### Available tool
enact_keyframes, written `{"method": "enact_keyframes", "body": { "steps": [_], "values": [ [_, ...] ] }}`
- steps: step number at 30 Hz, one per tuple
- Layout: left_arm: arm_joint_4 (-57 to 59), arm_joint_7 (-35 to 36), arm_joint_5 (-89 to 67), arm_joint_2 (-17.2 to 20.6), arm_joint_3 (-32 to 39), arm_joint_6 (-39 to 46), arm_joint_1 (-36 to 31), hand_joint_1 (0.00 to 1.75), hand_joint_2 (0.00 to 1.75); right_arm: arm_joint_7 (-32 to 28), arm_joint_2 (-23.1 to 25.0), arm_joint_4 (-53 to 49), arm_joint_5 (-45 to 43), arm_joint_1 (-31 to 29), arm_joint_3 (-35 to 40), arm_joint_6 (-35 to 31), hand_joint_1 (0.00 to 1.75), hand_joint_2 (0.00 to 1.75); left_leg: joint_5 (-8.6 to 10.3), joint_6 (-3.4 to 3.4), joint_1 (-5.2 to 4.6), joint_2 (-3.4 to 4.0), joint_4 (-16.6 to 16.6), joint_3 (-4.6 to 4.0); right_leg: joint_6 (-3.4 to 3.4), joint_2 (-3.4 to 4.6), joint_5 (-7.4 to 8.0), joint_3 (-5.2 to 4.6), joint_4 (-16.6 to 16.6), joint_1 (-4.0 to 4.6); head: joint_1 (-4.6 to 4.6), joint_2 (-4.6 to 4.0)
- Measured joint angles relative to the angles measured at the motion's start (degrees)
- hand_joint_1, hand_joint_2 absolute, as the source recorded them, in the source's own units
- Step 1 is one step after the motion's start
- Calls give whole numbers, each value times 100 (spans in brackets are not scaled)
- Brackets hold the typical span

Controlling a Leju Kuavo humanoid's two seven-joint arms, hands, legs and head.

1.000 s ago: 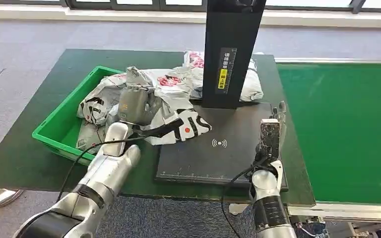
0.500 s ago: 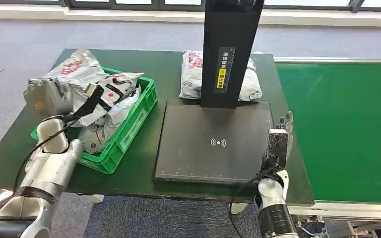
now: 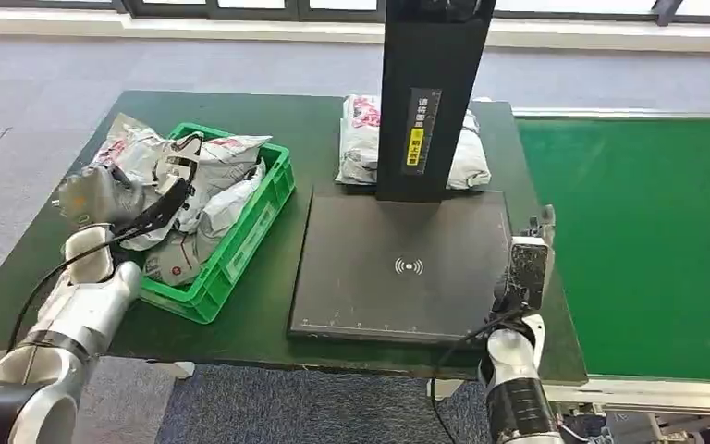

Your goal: Moved the parcel from conveyor to table for the left to box.

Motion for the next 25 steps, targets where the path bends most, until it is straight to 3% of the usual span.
{"method": "enact_keyframes", "body": {
  "steps": [5, 7, 10, 14, 25],
  "values": [
    [382, -2060, 1083, -336, 497, -602, -107, 0, 0, 48, -52, -96, 35, -43, 0, 257, 0, 0, 0, 0, -1, 4, 0, -2, -1, 3, 4, -1, 0, -2, 0, 0],
    [430, -2432, 1289, -411, 649, -613, -123, 0, 0, 19, -66, -92, 35, -104, 0, 308, 0, 0, -1, 0, -2, 9, 0, -2, -1, 8, 5, -4, 0, -2, 0, 0],
    [445, -2978, 1821, -503, 905, -320, -122, 0, 0, -86, -79, -57, 22, -183, 0, 315, 0, 0, 0, 0, -2, 7, 0, -2, -2, 8, 4, -4, 0, 2, 0, 0],
    [192, -4410, 3534, -688, 1487, 94, -69, 0, 0, -398, -79, 159, -120, -298, 0, 258, 0, 0, -1, -1, -1, 7, 0, -2, -2, 8, 5, -4, 1, 3, 0, 0],
    [-431, -4731, 4441, -1040, 1674, 539, 149, 0, 0, -619, -41, 732, -265, -676, 2, 124, 0, 0, 0, 0, -1, 2, 0, -5, -1, 2, 5, -2, 1, -1, 0, 0]
  ]
}}
